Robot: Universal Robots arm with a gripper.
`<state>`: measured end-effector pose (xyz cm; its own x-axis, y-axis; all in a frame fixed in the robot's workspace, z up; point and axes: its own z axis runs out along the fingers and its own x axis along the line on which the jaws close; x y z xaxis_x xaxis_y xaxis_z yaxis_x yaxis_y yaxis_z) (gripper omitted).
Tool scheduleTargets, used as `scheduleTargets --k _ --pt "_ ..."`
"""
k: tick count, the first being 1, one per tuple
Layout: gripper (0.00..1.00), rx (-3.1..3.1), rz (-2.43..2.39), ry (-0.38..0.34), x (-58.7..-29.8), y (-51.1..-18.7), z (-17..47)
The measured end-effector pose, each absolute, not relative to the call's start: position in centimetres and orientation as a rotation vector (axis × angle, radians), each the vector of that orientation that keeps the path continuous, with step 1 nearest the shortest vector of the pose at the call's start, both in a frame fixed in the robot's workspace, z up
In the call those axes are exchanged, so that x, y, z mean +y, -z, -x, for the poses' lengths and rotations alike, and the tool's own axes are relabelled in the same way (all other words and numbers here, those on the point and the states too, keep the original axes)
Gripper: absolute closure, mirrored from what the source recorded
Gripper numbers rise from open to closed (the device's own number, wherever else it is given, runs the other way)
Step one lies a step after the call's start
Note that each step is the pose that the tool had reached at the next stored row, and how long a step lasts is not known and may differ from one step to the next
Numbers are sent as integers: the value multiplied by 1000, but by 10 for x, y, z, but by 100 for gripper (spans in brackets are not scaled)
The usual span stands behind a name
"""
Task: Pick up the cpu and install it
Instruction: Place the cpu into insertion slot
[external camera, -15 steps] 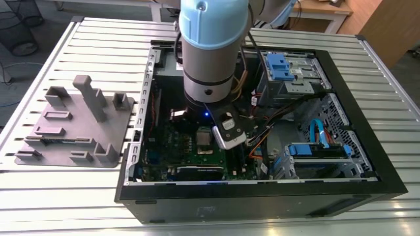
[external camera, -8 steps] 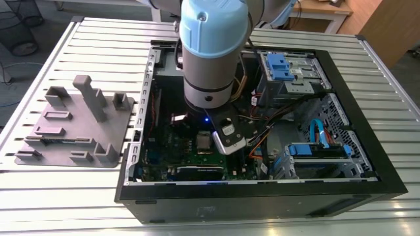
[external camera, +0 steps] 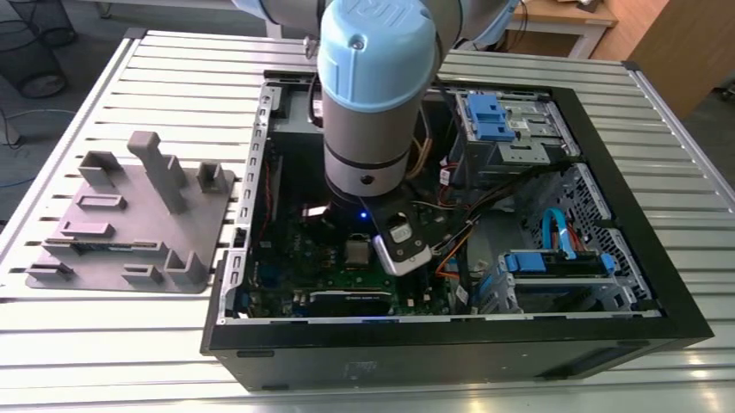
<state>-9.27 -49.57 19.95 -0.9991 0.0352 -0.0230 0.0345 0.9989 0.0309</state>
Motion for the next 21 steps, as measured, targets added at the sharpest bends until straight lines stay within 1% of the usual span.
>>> scheduleTargets --k 21 --pt "53 3118 2 -49 -496 -190 91"
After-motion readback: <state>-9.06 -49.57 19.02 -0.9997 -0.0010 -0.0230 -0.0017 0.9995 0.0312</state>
